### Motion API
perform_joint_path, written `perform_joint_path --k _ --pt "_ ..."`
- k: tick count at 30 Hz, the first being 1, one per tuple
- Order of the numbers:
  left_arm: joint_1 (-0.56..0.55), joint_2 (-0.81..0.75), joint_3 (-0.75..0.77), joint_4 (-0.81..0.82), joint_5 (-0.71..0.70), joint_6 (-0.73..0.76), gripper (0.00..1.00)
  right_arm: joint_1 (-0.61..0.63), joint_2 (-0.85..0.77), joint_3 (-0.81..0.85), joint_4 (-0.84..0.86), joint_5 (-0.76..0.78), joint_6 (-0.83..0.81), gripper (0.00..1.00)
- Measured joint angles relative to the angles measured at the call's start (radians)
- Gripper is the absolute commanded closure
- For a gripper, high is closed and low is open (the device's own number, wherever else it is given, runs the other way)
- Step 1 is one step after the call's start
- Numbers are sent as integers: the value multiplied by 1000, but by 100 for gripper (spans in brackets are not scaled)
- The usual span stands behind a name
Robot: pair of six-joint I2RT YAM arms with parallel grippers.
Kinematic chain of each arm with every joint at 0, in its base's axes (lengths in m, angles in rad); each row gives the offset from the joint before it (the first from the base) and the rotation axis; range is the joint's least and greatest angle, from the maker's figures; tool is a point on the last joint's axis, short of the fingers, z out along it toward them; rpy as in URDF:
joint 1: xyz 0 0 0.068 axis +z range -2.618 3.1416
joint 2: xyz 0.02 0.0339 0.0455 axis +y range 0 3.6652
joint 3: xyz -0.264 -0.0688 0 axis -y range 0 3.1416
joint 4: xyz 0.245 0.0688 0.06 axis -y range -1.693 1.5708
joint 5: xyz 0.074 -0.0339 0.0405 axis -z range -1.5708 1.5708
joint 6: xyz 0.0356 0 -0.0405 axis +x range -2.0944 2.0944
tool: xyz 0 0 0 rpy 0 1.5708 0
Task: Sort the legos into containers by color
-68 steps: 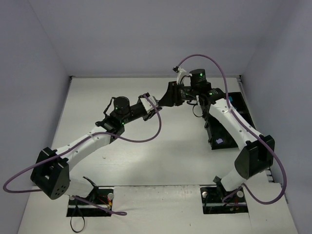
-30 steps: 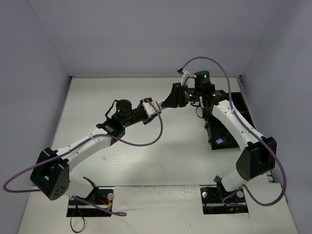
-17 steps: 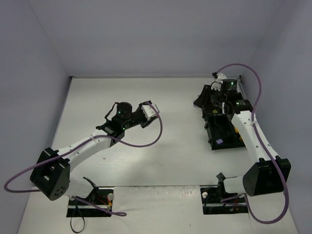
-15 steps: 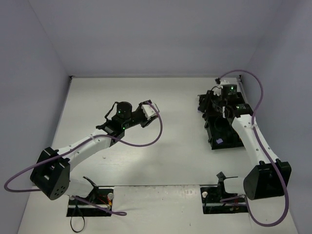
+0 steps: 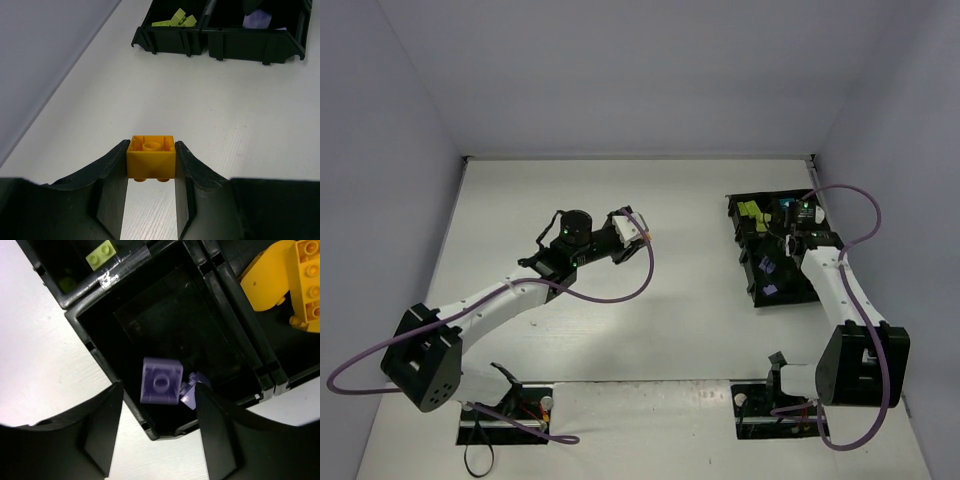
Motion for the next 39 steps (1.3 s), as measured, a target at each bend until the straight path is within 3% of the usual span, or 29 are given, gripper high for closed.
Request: perform_joint_path --k 2,5,10,15,21,26,39 --pt "-2 -4 0 0 4 -4 100 0 22 1 2 -2 0 28" --pt "-3 -10 0 1 14 -10 100 0 22 17 -4 -20 -6 23" --pt "-3 -13 0 16 26 -14 100 2 -5 109 10 -136 -32 25" --pt "-3 -13 5 23 44 -14 100 21 -62 196 64 -377 -61 25" --pt "-11 -13 43 24 59 -14 100 181 -51 287 130 -563 -76 26" --pt "-30 -13 69 33 64 -14 100 325 -4 317 178 -628 -64 26" --pt "-45 -3 78 53 61 -33 100 473 86 351 245 -645 -45 36"
